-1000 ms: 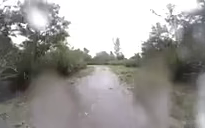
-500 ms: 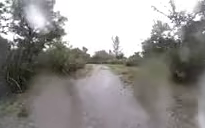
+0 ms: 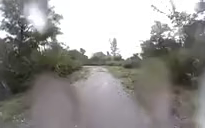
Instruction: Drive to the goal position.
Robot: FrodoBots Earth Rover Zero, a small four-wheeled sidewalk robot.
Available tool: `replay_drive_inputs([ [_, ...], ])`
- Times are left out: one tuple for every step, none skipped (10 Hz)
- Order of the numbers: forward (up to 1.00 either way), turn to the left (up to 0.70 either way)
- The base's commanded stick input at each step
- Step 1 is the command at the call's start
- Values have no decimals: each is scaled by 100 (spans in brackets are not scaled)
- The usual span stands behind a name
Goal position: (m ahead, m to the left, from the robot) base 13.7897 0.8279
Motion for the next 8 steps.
replay_drive_inputs([
  [85,0],
  [85,0],
  [85,0],
  [85,0],
  [85,0],
  [85,0],
  [85,0],
  [85,0],
])
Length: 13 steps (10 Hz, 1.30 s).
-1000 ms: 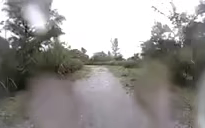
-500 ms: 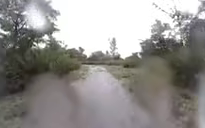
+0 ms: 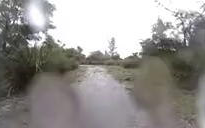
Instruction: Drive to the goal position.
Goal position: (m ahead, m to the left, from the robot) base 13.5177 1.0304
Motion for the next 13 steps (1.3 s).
replay_drive_inputs([
  [85,0],
  [85,0],
  [85,0],
  [85,0],
  [85,0],
  [85,0],
  [85,0],
  [85,0],
  [85,0],
  [85,0],
  [85,0],
  [85,0],
  [85,0],
])
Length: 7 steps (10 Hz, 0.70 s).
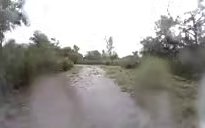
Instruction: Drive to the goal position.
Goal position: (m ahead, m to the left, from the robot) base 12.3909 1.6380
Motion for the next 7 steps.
replay_drive_inputs([
  [85,0],
  [85,0],
  [85,0],
  [85,0],
  [85,0],
  [85,0],
  [85,0],
])
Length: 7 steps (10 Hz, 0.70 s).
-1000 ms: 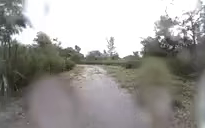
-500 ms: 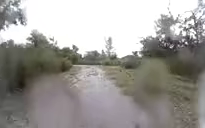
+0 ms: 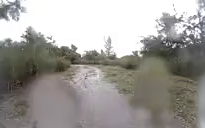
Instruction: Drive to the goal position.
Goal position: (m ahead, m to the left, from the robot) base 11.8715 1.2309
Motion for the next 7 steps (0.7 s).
replay_drive_inputs([
  [85,0],
  [85,0],
  [85,0],
  [85,0],
  [85,0],
  [85,0],
  [85,0],
])
